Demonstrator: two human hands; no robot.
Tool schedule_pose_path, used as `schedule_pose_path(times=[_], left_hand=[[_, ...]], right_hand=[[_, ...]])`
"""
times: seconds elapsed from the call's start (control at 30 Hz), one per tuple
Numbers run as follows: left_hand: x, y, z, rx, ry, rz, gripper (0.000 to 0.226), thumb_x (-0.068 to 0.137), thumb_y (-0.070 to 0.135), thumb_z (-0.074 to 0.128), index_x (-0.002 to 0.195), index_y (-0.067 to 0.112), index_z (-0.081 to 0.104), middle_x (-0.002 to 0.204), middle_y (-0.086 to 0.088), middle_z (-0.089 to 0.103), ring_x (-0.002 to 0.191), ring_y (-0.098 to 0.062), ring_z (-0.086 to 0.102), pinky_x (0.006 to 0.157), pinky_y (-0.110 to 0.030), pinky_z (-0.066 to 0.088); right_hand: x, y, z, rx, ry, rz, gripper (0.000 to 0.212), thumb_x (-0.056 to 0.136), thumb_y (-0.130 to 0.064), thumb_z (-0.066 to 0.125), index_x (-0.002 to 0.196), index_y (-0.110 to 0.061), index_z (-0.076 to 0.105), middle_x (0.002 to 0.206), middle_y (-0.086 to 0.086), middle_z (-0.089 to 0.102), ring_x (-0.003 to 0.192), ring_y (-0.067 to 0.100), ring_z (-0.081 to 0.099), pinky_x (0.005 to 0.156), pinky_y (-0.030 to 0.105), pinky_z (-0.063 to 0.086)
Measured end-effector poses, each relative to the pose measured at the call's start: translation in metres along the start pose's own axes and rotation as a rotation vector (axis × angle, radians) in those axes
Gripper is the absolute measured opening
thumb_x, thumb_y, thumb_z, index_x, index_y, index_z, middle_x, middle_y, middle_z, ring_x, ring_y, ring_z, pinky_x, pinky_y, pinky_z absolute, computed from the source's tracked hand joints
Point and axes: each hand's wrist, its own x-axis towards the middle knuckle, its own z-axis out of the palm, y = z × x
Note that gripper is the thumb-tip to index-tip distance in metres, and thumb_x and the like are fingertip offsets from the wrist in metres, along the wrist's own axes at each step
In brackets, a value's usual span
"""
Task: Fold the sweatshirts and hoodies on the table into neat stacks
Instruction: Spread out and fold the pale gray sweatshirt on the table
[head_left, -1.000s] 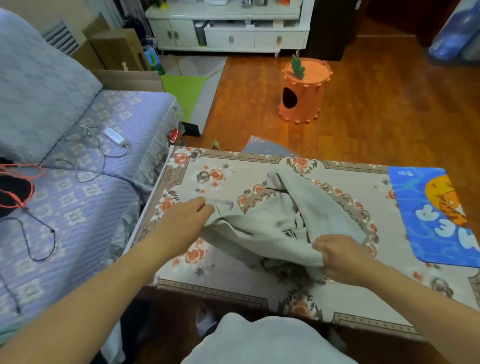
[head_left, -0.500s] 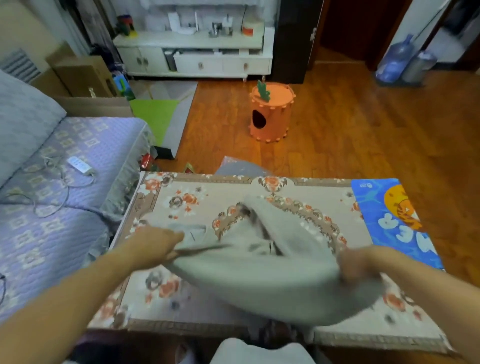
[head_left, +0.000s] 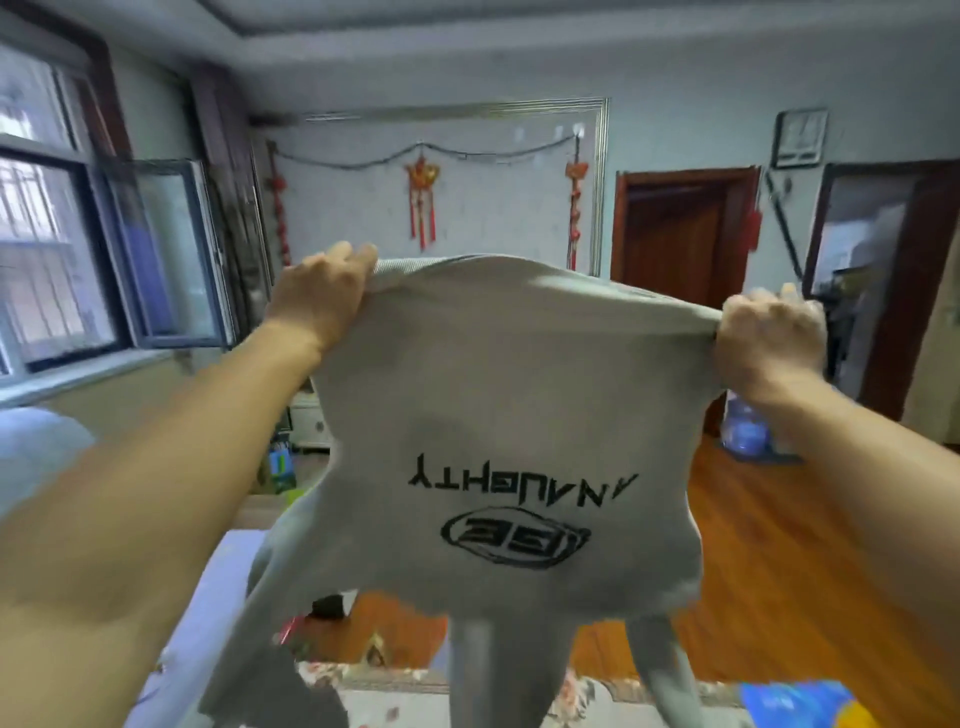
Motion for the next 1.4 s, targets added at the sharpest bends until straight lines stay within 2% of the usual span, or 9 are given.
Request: schedule_pose_path(times=[0.2,0.33,0.53,0.67,0.77,1.07,1.2,1.27,1.4], left_hand=[[-0.085,-0.016,0.013,-0.087,-0.05,0.19,0.037,0.092,0.043,0.047,0.102,0.007,0.049,0.087,-0.026,0.065,0.069,-0.05,0.067,0.059,-0.054,0.053],[-0.208,0.0,0.051,-0.269,-0.126,0.359,0.027,0.088,0.041,0.048,0.089,0.014,0.05,0.074,-0.019,0.064,0.053,-0.039,0.063,0.042,-0.045,0.051],[-0.451,0.068,0.09,-0.425,-0.74,0.341,0.047,0.053,0.025,0.088,0.084,0.022,0.053,0.072,-0.005,0.06,0.053,-0.03,0.063,0.042,-0.027,0.033],[-0.575,0.103,0.089,-0.415,-1.13,0.335,0.043,0.061,0.017,0.083,0.088,0.021,0.051,0.081,-0.004,0.058,0.064,-0.029,0.062,0.046,-0.033,0.046],[-0.626,0.124,0.083,-0.341,-1.358,0.311,0.03,0.072,0.003,0.074,0.092,0.016,0.056,0.089,-0.007,0.055,0.072,-0.032,0.059,0.054,-0.041,0.047],[-0.714,0.14,0.042,-0.403,-1.463,0.293,0.048,0.052,-0.001,0.083,0.081,0.02,0.052,0.079,-0.002,0.046,0.062,-0.026,0.046,0.049,-0.034,0.031],[-0.758,0.157,0.024,-0.253,-1.816,0.337,0.05,0.056,0.02,0.088,0.101,0.02,0.067,0.1,-0.009,0.06,0.093,-0.032,0.055,0.07,-0.042,0.051],[-0.769,0.172,0.026,-0.148,-2.011,0.227,0.048,0.085,0.039,0.069,0.129,0.026,0.056,0.128,-0.007,0.052,0.121,-0.031,0.047,0.096,-0.043,0.045],[-0.792,0.192,0.065,-0.341,-2.051,-0.396,0.038,0.095,0.041,0.046,0.129,0.026,0.049,0.129,-0.009,0.053,0.117,-0.031,0.053,0.097,-0.045,0.049]], right_hand=[[-0.061,0.017,0.001,0.255,-0.126,-0.129,0.017,0.064,-0.032,0.053,0.062,-0.016,0.048,0.063,0.004,0.048,0.062,0.028,0.044,0.063,0.033,0.035],[-0.162,0.034,0.043,0.218,-0.236,-0.392,0.024,0.068,-0.019,0.075,0.066,-0.013,0.052,0.06,0.012,0.057,0.051,0.035,0.058,0.049,0.036,0.043],[-0.379,0.055,0.109,0.202,-0.741,-0.471,0.049,0.045,-0.006,0.088,0.075,-0.019,0.051,0.062,0.004,0.058,0.049,0.031,0.062,0.034,0.035,0.043],[-0.508,0.067,0.13,0.02,-1.153,-0.452,0.048,0.075,-0.011,0.063,0.123,-0.016,0.054,0.101,0.01,0.06,0.085,0.037,0.064,0.051,0.042,0.049],[-0.565,0.063,0.131,0.024,-1.401,-0.445,0.035,0.085,-0.005,0.05,0.118,-0.016,0.047,0.121,0.012,0.046,0.099,0.036,0.054,0.069,0.045,0.052],[-0.645,0.086,0.075,-0.003,-1.351,-0.425,0.047,0.047,0.009,0.076,0.084,-0.013,0.055,0.082,0.008,0.045,0.074,0.03,0.041,0.059,0.036,0.03],[-0.699,0.104,0.058,-0.287,-1.823,-0.449,0.039,0.09,-0.012,0.062,0.128,-0.021,0.06,0.138,0.009,0.046,0.133,0.032,0.038,0.109,0.044,0.035],[-0.714,0.098,0.068,-0.31,-2.061,-0.285,0.04,0.096,-0.009,0.047,0.133,-0.02,0.055,0.138,0.006,0.047,0.134,0.03,0.038,0.11,0.042,0.036],[-0.73,0.074,0.119,-0.108,-2.006,0.051,0.029,0.097,-0.014,0.048,0.121,-0.015,0.063,0.116,0.006,0.063,0.107,0.025,0.06,0.093,0.037,0.053]])
